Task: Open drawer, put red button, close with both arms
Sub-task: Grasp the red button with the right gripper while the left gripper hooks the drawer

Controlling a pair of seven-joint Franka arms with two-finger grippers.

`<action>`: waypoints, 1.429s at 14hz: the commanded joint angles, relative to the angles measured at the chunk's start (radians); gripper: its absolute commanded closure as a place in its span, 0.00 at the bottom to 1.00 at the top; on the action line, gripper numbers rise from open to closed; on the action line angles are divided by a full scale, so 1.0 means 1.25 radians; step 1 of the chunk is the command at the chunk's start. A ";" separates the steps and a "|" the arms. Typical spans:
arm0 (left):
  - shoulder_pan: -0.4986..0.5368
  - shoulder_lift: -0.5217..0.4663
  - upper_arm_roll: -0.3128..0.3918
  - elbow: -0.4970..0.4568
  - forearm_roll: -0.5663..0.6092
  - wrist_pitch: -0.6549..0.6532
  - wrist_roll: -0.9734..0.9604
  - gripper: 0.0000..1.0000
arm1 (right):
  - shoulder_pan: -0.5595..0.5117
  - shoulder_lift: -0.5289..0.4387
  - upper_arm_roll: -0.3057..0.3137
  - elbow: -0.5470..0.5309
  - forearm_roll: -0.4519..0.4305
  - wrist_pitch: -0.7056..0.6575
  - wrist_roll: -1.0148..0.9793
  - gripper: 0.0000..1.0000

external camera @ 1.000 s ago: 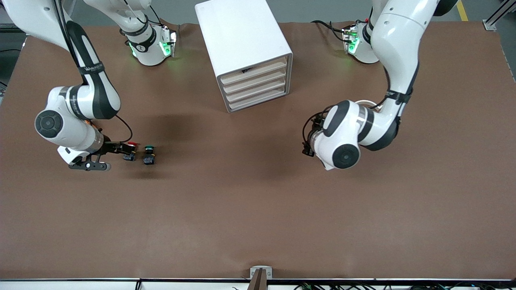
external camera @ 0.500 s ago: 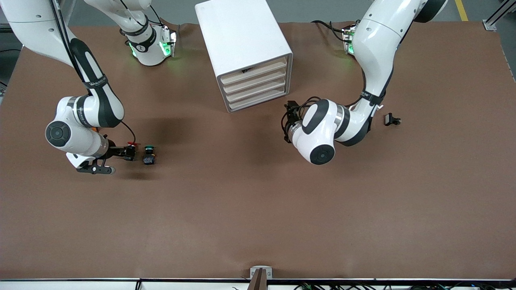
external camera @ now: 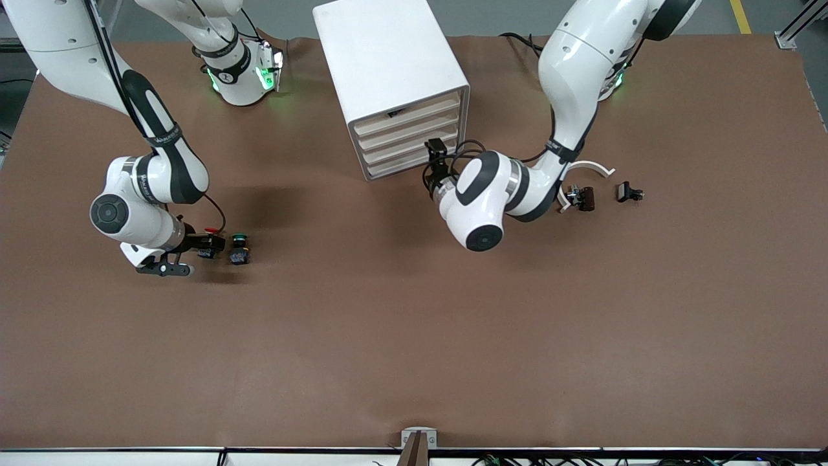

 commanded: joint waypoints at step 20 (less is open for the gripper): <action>-0.065 0.071 0.013 0.021 -0.119 -0.058 -0.128 0.97 | 0.052 -0.095 0.012 0.250 -0.017 -0.412 0.008 0.76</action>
